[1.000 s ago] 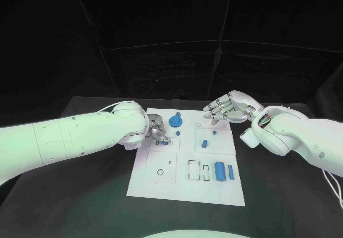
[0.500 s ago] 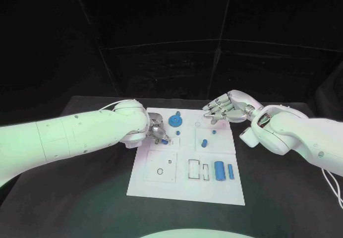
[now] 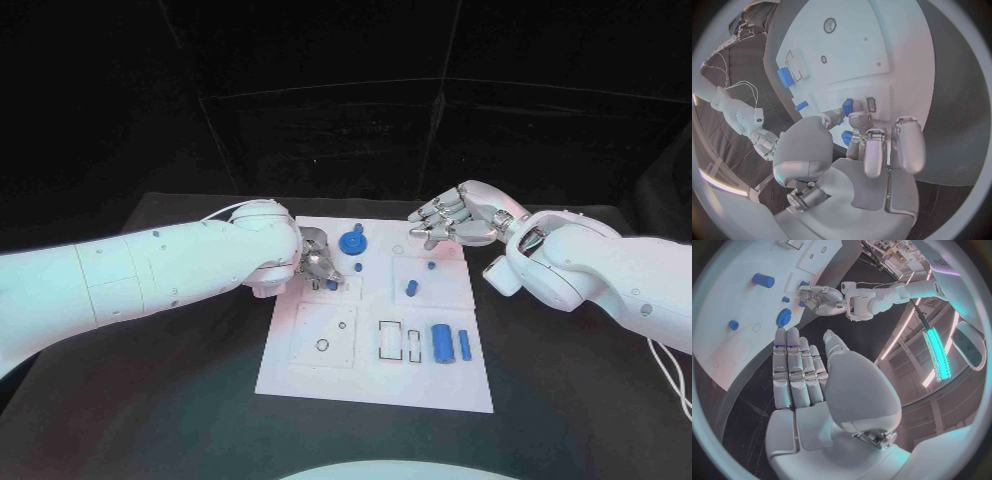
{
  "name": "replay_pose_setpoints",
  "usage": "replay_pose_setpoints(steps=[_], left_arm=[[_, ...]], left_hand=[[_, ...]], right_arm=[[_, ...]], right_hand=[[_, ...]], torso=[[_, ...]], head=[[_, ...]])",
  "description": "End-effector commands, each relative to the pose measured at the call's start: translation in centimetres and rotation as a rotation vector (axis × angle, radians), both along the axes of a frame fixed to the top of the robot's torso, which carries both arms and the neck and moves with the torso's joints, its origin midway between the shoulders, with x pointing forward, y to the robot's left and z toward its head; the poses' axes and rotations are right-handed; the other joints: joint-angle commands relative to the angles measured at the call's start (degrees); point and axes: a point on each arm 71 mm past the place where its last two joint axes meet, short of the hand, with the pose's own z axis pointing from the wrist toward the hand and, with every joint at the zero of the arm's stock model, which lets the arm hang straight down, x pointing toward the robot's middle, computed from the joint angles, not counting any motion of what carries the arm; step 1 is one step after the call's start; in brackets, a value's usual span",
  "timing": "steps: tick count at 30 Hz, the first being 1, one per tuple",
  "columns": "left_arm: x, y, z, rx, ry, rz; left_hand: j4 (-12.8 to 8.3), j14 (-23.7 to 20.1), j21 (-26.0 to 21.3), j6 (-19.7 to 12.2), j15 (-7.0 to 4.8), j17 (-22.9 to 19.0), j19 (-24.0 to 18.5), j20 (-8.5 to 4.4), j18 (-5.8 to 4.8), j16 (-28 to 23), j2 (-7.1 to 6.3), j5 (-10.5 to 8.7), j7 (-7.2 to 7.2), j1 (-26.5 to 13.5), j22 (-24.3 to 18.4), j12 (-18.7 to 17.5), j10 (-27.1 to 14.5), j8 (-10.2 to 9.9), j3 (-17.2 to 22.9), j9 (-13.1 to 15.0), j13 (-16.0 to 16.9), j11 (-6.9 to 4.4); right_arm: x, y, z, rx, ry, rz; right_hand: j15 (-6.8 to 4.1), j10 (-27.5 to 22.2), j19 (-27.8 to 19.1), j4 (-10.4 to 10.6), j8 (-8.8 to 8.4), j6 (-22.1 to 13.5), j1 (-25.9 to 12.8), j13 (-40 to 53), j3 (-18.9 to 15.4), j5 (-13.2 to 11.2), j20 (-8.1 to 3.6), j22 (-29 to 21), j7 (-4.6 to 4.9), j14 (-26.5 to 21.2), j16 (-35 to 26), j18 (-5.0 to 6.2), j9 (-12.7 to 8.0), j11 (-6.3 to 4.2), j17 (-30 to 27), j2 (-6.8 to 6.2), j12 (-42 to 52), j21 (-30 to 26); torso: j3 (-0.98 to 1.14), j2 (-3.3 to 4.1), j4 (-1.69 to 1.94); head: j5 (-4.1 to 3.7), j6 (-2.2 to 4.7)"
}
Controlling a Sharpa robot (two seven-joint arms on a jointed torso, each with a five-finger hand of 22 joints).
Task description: Assemble the parts on the task board
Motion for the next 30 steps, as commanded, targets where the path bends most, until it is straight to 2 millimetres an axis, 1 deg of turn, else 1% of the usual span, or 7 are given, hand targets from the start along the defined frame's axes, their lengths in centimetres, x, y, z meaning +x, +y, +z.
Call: replay_pose_setpoints(steps=[1,10,12,15,18,20,30], left_arm=[[-0.09,-0.03,-0.13,0.009,0.016,-0.003],[-0.01,-0.08,-0.11,0.006,0.011,0.001],[0.01,-0.09,-0.11,0.005,0.01,0.002],[0.05,-0.09,-0.1,0.005,0.009,0.004],[0.1,-0.09,-0.09,0.004,0.006,0.006],[0.13,-0.08,-0.09,0.003,0.004,0.009],[0.09,0.04,-0.01,-0.004,-0.004,0.014]], left_hand=[[0.15,5.84,0.34,0.65,-0.34,15.09,0.33,-0.03,-0.72,0.19,-0.02,-0.18,-0.02,-0.53,0.12,0.32,0.38,-0.2,-0.45,-0.09,0.17,0.12],[1.04,5.84,0.45,1.1,-0.39,15.09,0.42,-0.08,-0.76,0.19,-0.13,-0.18,-0.1,-1.43,0.36,0.67,0.67,-0.31,-1.83,-0.33,0.52,0.04],[1.65,5.84,0.53,1.33,-0.38,15.09,0.48,-0.08,-0.8,0.19,-0.34,-0.25,-0.09,-2.11,0.53,0.78,0.78,-0.33,-2.81,-0.43,0.62,0.06],[2.65,5.84,0.6,1.64,-0.36,15.09,0.53,-0.07,-0.83,0.19,-0.61,-0.33,-0.08,-3.17,0.67,0.91,0.9,-0.38,-4.55,-0.58,0.74,0.07],[3.98,5.84,0.69,1.94,-0.39,15.09,0.6,-0.09,-0.86,0.19,-0.98,-0.4,-0.16,-4.39,0.88,1.11,1.06,-0.47,-7.41,-0.77,0.93,0.02],[4.97,5.84,0.74,2.08,-0.48,15.09,0.64,-0.14,-0.88,0.19,-0.89,-0.41,-0.26,-4.76,1.03,1.15,1.09,-0.57,-9.84,-0.95,0.95,-0.04],[7.44,5.84,0.88,2.37,-0.58,15.09,0.76,-0.28,-0.94,0.19,-0.56,-0.45,-0.41,-4.62,1.43,1.31,1.25,-0.65,-15.92,-1.3,1.11,-0.18]], right_arm=[[-0.04,0.11,0.13,0.001,-0.003,0.011],[-0.04,0.13,0.14,0.001,-0.003,0.012],[-0.04,0.14,0.14,0.002,-0.003,0.012],[-0.04,0.15,0.14,0.002,-0.003,0.012],[-0.03,0.16,0.13,0.002,-0.003,0.012],[-0.02,0.16,0.13,0.002,-0.003,0.012],[0.01,0.17,0.11,0.001,-0.002,0.013]], right_hand=[[0.17,-0.51,-0.06,0.03,-0.21,-0.39,-0.46,-0.07,-0.4,0.25,0.41,-0.08,-0.16,-0.15,-0.36,0.18,-0.02,0.05,-0.07,-0.1,-0.34,-0.43],[0.21,-0.61,-0.07,0.06,-0.21,-0.44,-0.53,-0.08,-0.5,0.3,0.45,-0.15,-0.13,-0.2,-0.45,0.18,-0.01,0.09,-0.07,-0.07,-0.37,-0.54],[0.21,-0.61,-0.07,0.06,-0.21,-0.44,-0.53,-0.08,-0.5,0.3,0.45,-0.15,-0.13,-0.2,-0.45,0.18,-0.01,0.09,-0.07,-0.07,-0.37,-0.55],[0.26,-0.71,-0.09,0.09,-0.21,-0.51,-0.63,-0.09,-0.62,0.32,0.49,-0.22,-0.09,-0.25,-0.53,0.18,-0.01,0.13,-0.08,-0.05,-0.4,-0.66],[0.29,-0.79,-0.1,0.13,-0.22,-0.56,-0.73,-0.09,-0.73,0.33,0.53,-0.28,-0.06,-0.29,-0.6,0.18,-0.02,0.17,-0.08,-0.04,-0.41,-0.76],[0.32,-0.83,-0.11,0.16,-0.22,-0.59,-0.8,-0.09,-0.8,0.33,0.55,-0.31,-0.05,-0.32,-0.65,0.18,-0.02,0.19,-0.07,-0.03,-0.42,-0.82],[0.39,-0.95,-0.11,0.27,-0.22,-0.69,-1.06,-0.08,-1.04,0.33,0.62,-0.44,0.01,-0.38,-0.78,0.18,-0.01,0.26,-0.07,0.04,-0.43,-1.03]], torso=[[0.0,-0.02,-0.02],[0.01,-0.02,0.01],[0.03,-0.05,-0.01],[0.01,-0.06,-0.05],[0.01,-0.06,-0.05],[0.02,-0.09,-0.05],[0.02,-0.14,-0.11]], head=[[0.01,-0.03],[-0.09,-0.12],[-0.07,-0.17],[-0.08,-0.16],[-0.08,-0.16],[-0.08,-0.22],[-0.14,-0.28]])
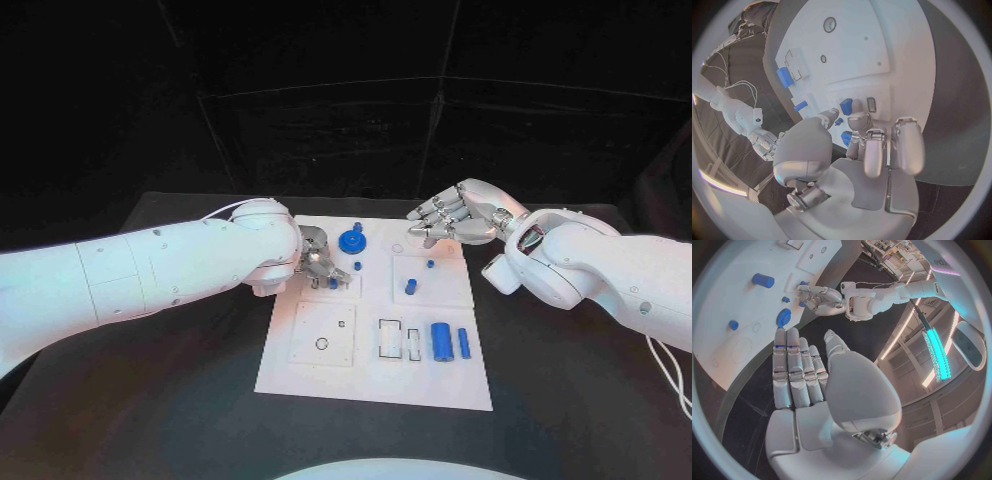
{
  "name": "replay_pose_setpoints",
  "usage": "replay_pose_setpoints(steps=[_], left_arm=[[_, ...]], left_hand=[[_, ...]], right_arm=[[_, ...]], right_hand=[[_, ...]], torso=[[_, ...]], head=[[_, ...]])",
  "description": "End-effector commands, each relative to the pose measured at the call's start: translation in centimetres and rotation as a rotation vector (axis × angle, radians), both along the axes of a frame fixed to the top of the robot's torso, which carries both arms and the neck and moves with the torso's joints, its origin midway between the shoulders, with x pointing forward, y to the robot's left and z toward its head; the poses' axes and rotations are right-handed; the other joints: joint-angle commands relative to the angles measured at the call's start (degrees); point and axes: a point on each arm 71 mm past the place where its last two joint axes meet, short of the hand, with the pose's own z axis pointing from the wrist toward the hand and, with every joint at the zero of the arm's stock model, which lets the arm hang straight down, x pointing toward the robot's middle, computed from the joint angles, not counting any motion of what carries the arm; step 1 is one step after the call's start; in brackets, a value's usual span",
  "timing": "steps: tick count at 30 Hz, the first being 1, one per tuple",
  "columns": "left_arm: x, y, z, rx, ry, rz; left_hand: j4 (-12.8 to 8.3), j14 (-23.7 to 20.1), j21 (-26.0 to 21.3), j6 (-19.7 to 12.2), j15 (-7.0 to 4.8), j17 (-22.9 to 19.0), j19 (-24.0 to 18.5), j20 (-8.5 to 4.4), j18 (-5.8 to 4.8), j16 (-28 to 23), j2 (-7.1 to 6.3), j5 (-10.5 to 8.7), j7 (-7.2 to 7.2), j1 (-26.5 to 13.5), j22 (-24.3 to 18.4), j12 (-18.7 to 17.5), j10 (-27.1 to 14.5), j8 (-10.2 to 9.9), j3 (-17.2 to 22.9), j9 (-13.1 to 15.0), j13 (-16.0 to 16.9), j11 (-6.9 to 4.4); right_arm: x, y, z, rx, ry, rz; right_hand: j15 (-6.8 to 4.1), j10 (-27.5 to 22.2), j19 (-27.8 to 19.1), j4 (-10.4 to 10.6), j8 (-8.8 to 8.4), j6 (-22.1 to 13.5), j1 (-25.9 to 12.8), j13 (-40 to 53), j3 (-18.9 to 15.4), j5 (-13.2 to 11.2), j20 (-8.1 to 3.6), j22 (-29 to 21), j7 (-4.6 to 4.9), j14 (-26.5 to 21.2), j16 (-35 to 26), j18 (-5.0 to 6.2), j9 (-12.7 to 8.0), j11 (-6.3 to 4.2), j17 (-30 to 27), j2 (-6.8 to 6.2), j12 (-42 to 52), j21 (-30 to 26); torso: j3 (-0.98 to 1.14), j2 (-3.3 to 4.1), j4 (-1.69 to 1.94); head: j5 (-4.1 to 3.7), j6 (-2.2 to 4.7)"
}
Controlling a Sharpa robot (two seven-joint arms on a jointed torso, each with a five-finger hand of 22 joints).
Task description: Assemble the parts on the task board
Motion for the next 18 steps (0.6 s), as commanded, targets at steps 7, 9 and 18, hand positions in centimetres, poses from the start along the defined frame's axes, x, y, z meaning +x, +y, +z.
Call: replay_pose_setpoints(steps=[7,9,18], left_arm=[[-0.3,0.5,0.4,-0.019,-0.018,0.016],[-0.3,0.6,0.6,-0.028,-0.024,0.019],[0.5,1.4,5.0,-0.081,-0.029,0.024]], left_hand=[[1.2,6.05,0.06,0.45,-0.41,15.09,0.33,0.07,-0.9,0.19,0.33,-0.95,-0.02,-0.05,0.01,0.32,0.33,-0.39,-5.39,-0.29,0.02,-0.1],[1.19,6.05,-0.08,0.42,-0.42,15.09,0.25,0.06,-0.86,0.19,0.4,-1.18,-0.02,0.06,-0.19,0.23,0.26,-0.39,-6.12,-0.32,-0.1,-0.09],[0.46,6.05,-2.77,-2.97,0.29,15.09,-1.25,0.54,-0.16,0.19,0.92,-1.22,1.25,4.4,-3.88,-4.61,-4.02,-2.2,-9.79,-1.24,-6.27,0.94]], right_arm=[[0.0,0.1,0.1,0.001,-0.003,0.01],[0.0,0.1,0.1,0.001,-0.003,0.01],[0.2,-0.1,0.1,-0.001,-0.003,0.003]], right_hand=[[0.27,-0.52,0.07,0.04,-0.22,-0.42,-0.87,-0.09,-0.67,0.39,0.51,-0.22,0.06,-0.28,-0.49,0.18,-0.01,0.12,-0.07,0.14,-0.22,-0.57],[0.27,-0.53,0.07,0.04,-0.21,-0.42,-0.88,-0.09,-0.68,0.39,0.52,-0.22,0.07,-0.29,-0.5,0.18,-0.01,0.12,-0.07,0.14,-0.22,-0.58],[0.32,-0.65,0.05,0.07,-0.22,-0.5,-0.99,-0.09,-0.81,0.41,0.56,-0.3,0.1,-0.36,-0.6,0.18,-0.01,0.17,-0.07,0.18,-0.24,-0.72]], torso=[[-0.01,-0.09,-0.03],[0.03,-0.12,-0.05],[0.07,-0.13,-0.08]], head=[[-0.09,-0.01],[-0.09,0.01],[-0.08,0.27]])
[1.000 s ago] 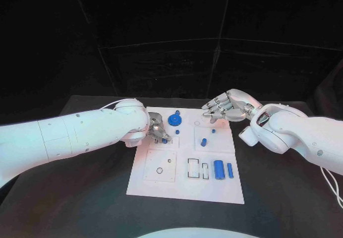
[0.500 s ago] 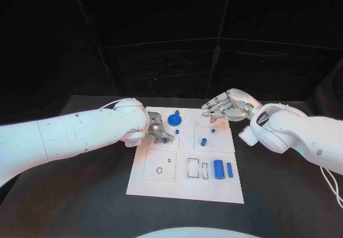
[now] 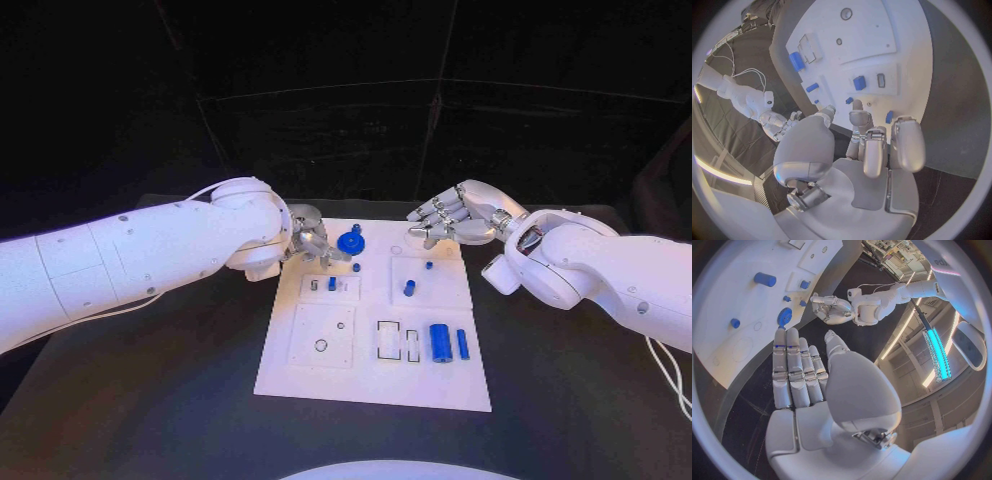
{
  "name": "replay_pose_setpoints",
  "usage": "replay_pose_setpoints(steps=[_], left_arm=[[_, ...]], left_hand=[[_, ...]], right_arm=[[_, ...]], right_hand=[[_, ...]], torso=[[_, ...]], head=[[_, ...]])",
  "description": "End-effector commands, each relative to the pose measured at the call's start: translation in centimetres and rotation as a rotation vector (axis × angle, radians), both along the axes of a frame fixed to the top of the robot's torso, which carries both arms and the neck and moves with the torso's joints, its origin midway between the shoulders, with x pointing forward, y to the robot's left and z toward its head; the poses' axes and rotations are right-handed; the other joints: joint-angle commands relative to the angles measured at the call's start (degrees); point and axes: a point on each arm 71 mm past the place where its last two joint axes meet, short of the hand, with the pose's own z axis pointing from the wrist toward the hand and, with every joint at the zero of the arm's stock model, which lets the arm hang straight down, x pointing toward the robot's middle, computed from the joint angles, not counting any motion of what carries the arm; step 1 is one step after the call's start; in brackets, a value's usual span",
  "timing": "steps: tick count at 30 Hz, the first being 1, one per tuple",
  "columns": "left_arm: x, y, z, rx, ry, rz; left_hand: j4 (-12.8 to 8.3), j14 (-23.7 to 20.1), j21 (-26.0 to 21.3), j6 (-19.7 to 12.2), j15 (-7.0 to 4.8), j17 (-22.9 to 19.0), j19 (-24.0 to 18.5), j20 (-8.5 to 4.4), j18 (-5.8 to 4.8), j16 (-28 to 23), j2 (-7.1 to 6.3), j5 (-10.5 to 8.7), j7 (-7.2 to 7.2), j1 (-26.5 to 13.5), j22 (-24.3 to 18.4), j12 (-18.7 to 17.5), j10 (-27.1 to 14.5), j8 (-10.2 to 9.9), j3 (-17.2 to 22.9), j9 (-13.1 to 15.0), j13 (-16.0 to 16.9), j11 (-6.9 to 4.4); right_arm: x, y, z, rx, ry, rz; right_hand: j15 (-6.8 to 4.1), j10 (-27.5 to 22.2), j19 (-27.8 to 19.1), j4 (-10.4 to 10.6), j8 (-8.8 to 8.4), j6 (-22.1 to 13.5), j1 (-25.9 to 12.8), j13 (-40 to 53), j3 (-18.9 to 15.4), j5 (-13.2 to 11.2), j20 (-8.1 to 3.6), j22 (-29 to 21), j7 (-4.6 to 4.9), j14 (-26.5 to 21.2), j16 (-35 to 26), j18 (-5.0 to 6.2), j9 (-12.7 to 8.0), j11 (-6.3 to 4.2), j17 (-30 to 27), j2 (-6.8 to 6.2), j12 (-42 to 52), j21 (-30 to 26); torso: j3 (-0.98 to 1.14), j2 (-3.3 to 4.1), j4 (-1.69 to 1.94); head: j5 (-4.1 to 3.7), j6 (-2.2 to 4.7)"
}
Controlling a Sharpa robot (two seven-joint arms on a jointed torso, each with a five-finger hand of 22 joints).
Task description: Assemble the parts on the task board
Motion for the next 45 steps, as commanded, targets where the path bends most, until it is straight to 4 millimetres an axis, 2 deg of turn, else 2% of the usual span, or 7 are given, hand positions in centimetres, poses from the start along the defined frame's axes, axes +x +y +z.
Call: replay_pose_setpoints(steps=[1,2,9,14,22,41,45], left_arm=[[0.3,0.5,1.1,0.018,0.041,-0.009],[0.6,0.8,1.6,0.024,0.042,-0.006],[3.4,2.5,3.1,0.079,0.062,0.042],[5.0,3.0,2.9,0.102,0.074,0.075],[6.5,3.3,2.0,0.149,0.061,0.098],[6.8,3.0,-1.0,0.207,0.112,0.072],[6.8,3.1,-1.3,0.209,0.119,0.07]], left_hand=[[-0.55,6.04,-1.48,-2.86,0.54,15.08,-1.12,0.41,-0.06,0.18,0.4,-0.06,1.02,2.67,-1.94,-2.34,-2.32,-1.75,-0.93,-0.75,-2.96,0.91],[-0.46,6.03,-1.76,-3.52,0.98,15.02,-1.27,0.66,0.02,0.14,0.7,-0.07,1.42,3.41,-2.24,-2.43,-2.63,-2.34,-1.41,-1.04,-3.19,1.27],[-0.13,6.04,-1.8,-3.5,1.15,15.07,-1.25,0.93,0.04,0.17,0.99,-0.09,1.6,3.84,-2.21,-1.71,-2.31,-2.59,-2.23,-1.21,-2.51,1.45],[0.12,6.02,-1.97,-3.28,1.18,15.0,-1.33,1.02,0.1,0.12,1.28,-0.1,1.6,3.88,-2.43,-1.65,-2.37,-2.57,-2.63,-1.24,-2.56,1.46],[0.34,6.05,-1.9,-3.01,1.2,15.09,-1.26,1.08,0.08,0.19,1.63,-0.13,1.57,3.86,-2.26,-1.37,-2.3,-2.53,-3.23,-1.26,-2.34,1.45],[0.37,6.05,-1.73,-2.55,1.16,15.09,-1.12,1.11,0.04,0.19,1.92,-0.15,1.46,3.86,-1.95,-0.96,-2.1,-2.41,-4.01,-1.26,-1.99,1.38],[0.3,6.05,-1.7,-2.48,1.15,15.09,-1.11,1.11,0.03,0.19,2.06,-0.12,1.44,4.03,-1.91,-0.93,-2.12,-2.41,-4.13,-1.27,-2.01,1.36]], right_arm=[[0.0,0.0,0.1,0.001,-0.004,0.008],[0.0,0.0,0.1,0.001,-0.004,0.007],[0.1,0.2,0.1,0.001,-0.003,0.008],[0.1,0.2,0.1,0.002,-0.004,0.009],[0.1,0.4,0.1,0.003,-0.005,0.011],[0.2,0.6,0.0,0.005,-0.005,0.016],[0.2,0.6,0.0,0.005,-0.006,0.015]], right_hand=[[0.11,-0.45,-0.15,-0.09,-0.22,-0.3,-0.54,-0.09,-0.33,0.17,0.37,-0.05,-0.1,-0.14,-0.37,0.18,-0.01,-0.04,-0.07,0.04,-0.24,-0.28],[0.11,-0.45,-0.15,-0.09,-0.22,-0.3,-0.54,-0.09,-0.33,0.17,0.37,-0.05,-0.1,-0.14,-0.37,0.18,-0.01,-0.04,-0.07,0.04,-0.24,-0.28],[0.13,-0.5,-0.16,-0.09,-0.22,-0.33,-0.57,-0.09,-0.39,0.19,0.39,-0.09,-0.09,-0.18,-0.41,0.18,-0.01,-0.02,-0.07,0.06,-0.25,-0.34],[0.13,-0.5,-0.16,-0.09,-0.22,-0.33,-0.57,-0.09,-0.39,0.19,0.39,-0.09,-0.09,-0.18,-0.41,0.18,-0.01,-0.02,-0.07,0.06,-0.25,-0.34],[0.14,-0.53,-0.17,-0.09,-0.21,-0.34,-0.58,-0.09,-0.42,0.2,0.4,-0.11,-0.08,-0.2,-0.44,0.18,-0.01,-0.01,-0.07,0.07,-0.25,-0.38],[0.15,-0.6,-0.18,-0.14,-0.21,-0.38,-0.53,-0.09,-0.45,0.26,0.42,-0.16,-0.07,-0.24,-0.51,0.19,0.0,0.0,-0.07,0.14,-0.25,-0.47],[0.15,-0.6,-0.18,-0.14,-0.21,-0.38,-0.53,-0.09,-0.45,0.26,0.42,-0.16,-0.07,-0.24,-0.51,0.19,0.0,0.0,-0.07,0.14,-0.25,-0.47]], torso=[[0.06,-0.03,0.03],[0.07,-0.03,0.06],[0.08,0.07,-0.12],[-0.01,0.1,-0.1],[0.0,0.05,-0.1],[-0.03,0.05,0.0],[0.04,0.04,0.02]], head=[[0.11,0.06],[0.12,0.1],[0.54,0.28],[0.39,0.28],[0.58,0.04],[0.58,-0.27],[0.55,-0.39]])
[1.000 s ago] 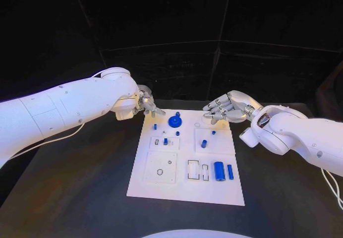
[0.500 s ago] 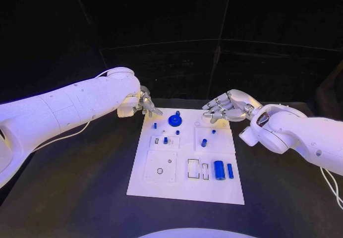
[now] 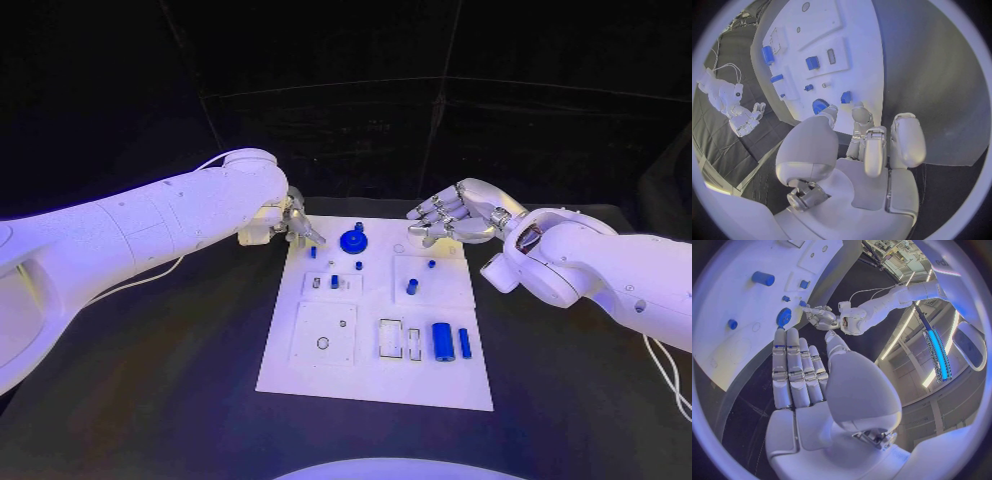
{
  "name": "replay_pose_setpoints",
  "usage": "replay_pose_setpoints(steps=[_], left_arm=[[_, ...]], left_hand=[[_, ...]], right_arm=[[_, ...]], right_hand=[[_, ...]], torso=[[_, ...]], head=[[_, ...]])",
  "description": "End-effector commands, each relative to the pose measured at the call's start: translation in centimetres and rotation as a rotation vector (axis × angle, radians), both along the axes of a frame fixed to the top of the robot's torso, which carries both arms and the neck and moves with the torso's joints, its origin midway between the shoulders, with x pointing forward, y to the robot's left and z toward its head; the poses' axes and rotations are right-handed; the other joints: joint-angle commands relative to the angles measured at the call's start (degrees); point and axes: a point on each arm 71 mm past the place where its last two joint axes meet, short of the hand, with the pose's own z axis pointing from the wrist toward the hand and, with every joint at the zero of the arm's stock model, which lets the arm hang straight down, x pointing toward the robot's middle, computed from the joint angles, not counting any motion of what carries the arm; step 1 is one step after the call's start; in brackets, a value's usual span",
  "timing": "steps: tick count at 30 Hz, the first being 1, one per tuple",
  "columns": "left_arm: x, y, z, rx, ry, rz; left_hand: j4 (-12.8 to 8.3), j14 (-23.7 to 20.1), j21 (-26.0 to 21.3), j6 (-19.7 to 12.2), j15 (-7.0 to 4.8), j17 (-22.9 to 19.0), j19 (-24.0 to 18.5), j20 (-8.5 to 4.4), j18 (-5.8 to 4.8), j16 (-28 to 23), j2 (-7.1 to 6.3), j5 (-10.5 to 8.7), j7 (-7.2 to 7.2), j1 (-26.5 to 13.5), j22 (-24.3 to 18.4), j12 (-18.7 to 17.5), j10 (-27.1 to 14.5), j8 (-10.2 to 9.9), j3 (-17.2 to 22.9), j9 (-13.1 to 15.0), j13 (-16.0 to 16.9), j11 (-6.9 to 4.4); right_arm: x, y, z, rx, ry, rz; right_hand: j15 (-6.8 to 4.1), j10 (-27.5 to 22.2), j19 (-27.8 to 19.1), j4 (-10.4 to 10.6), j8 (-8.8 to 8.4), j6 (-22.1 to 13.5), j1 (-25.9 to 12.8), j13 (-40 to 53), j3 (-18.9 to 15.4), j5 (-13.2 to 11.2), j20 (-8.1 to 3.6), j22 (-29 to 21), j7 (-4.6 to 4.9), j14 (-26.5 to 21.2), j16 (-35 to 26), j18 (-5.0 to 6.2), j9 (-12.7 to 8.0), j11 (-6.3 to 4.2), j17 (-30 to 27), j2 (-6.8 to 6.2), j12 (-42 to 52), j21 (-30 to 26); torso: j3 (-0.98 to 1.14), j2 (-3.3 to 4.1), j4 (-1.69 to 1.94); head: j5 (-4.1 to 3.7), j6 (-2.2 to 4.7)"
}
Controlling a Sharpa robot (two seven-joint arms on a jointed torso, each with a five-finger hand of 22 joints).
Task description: Assemble the parts on the task board
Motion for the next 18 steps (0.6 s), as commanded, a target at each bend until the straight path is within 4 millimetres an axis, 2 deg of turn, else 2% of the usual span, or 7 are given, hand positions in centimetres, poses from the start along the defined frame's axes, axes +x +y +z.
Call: replay_pose_setpoints(steps=[1,7,13,18], left_arm=[[-0.02,-0.2,-0.09,0.006,0.01,-0.027],[-0.05,-0.58,-0.25,-0.003,0.014,-0.043],[0.0,-0.83,-0.28,-0.014,0.006,-0.048],[0.06,-0.99,-0.3,-0.019,0.001,-0.05]], left_hand=[[0.05,5.94,-0.1,0.5,0.41,15.09,-0.03,0.42,0.03,0.19,0.58,-0.1,-0.04,0.21,0.05,0.28,0.23,-0.14,-0.46,-0.11,-0.01,0.1],[-0.29,5.94,-0.17,0.63,0.39,15.09,-0.04,0.42,0.04,0.19,1.04,-0.04,-0.06,1.39,0.02,0.2,0.02,-0.27,-1.0,-0.22,-0.3,0.08],[-0.52,5.94,-0.17,0.7,0.4,15.09,-0.01,0.42,0.03,0.19,1.4,0.01,-0.05,2.33,0.08,0.19,-0.09,-0.38,-1.35,-0.31,-0.42,0.08],[-0.63,5.94,-0.14,0.78,0.4,15.09,0.02,0.43,0.02,0.19,1.73,0.04,-0.05,2.86,0.15,0.26,-0.07,-0.42,-1.48,-0.35,-0.41,0.08]], right_arm=[[-0.02,0.14,0.15,0.004,-0.006,0.011],[0.0,0.24,0.14,0.004,-0.006,0.013],[0.01,0.27,0.13,0.004,-0.005,0.014],[0.01,0.3,0.13,0.004,-0.005,0.014]], right_hand=[[0.15,-0.19,0.04,0.01,-0.21,-0.38,-0.46,-0.06,-0.28,0.26,0.21,-0.05,-0.07,-0.24,-0.19,0.19,-0.01,0.01,-0.07,0.22,-0.26,-0.24],[0.15,-0.19,0.04,0.01,-0.21,-0.38,-0.46,-0.06,-0.28,0.26,0.21,-0.05,-0.07,-0.24,-0.19,0.19,-0.01,0.01,-0.07,0.22,-0.26,-0.24],[0.15,-0.19,0.04,0.01,-0.21,-0.38,-0.46,-0.06,-0.28,0.26,0.21,-0.05,-0.07,-0.24,-0.19,0.19,-0.01,0.01,-0.07,0.22,-0.26,-0.24],[0.15,-0.19,0.04,0.01,-0.21,-0.38,-0.46,-0.06,-0.28,0.26,0.21,-0.05,-0.07,-0.24,-0.19,0.19,-0.01,0.01,-0.07,0.22,-0.26,-0.24]], torso=[[0.07,0.01,0.04],[0.02,0.01,0.09],[0.09,-0.01,0.05],[0.06,0.05,0.05]], head=[[0.0,-0.09],[-0.05,-0.14],[-0.03,-0.17],[-0.09,-0.16]])
